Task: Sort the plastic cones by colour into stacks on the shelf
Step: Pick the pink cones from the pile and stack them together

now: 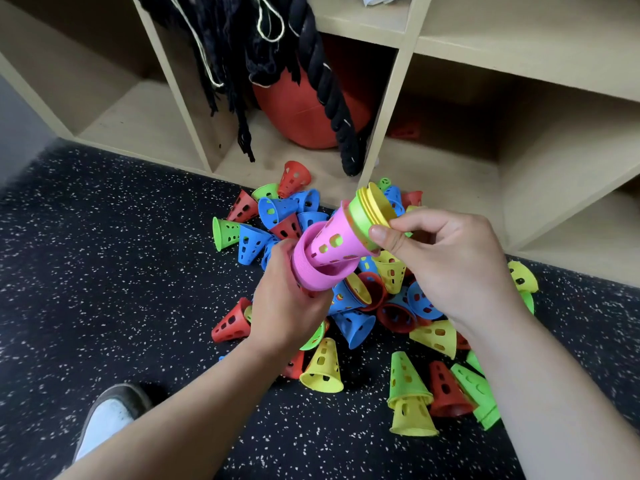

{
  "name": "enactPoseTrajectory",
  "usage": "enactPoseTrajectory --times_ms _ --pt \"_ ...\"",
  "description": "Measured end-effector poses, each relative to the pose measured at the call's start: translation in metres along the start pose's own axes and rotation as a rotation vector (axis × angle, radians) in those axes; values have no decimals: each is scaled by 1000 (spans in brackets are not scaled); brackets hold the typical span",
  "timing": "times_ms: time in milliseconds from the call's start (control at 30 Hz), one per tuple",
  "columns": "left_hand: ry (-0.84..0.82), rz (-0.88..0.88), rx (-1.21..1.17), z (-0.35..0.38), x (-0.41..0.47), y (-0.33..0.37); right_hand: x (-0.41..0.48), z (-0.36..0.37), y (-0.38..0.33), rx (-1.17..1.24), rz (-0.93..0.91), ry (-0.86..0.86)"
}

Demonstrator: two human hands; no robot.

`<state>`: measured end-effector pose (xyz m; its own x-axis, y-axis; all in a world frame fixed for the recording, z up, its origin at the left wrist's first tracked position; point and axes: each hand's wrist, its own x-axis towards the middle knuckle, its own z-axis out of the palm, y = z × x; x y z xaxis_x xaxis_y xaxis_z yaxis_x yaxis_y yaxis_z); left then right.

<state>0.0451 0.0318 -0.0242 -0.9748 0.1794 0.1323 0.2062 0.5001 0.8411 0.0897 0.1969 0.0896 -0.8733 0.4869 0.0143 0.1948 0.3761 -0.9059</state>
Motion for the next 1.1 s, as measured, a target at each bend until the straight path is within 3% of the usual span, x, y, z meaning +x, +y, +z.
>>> enactPoseTrajectory --times_ms 267,433,667,1100 --pt "48 -102 -88 -1 2 -15 11 -30 -3 267 -31 268" --pt "101 -137 -95 1 3 -22 25 -77 31 174 23 428" --pt "59 -106 -114 14 -3 -8 20 -97 100 -69 279 422" --pt "15 -65 -100 29 -5 5 22 -97 105 11 332 387"
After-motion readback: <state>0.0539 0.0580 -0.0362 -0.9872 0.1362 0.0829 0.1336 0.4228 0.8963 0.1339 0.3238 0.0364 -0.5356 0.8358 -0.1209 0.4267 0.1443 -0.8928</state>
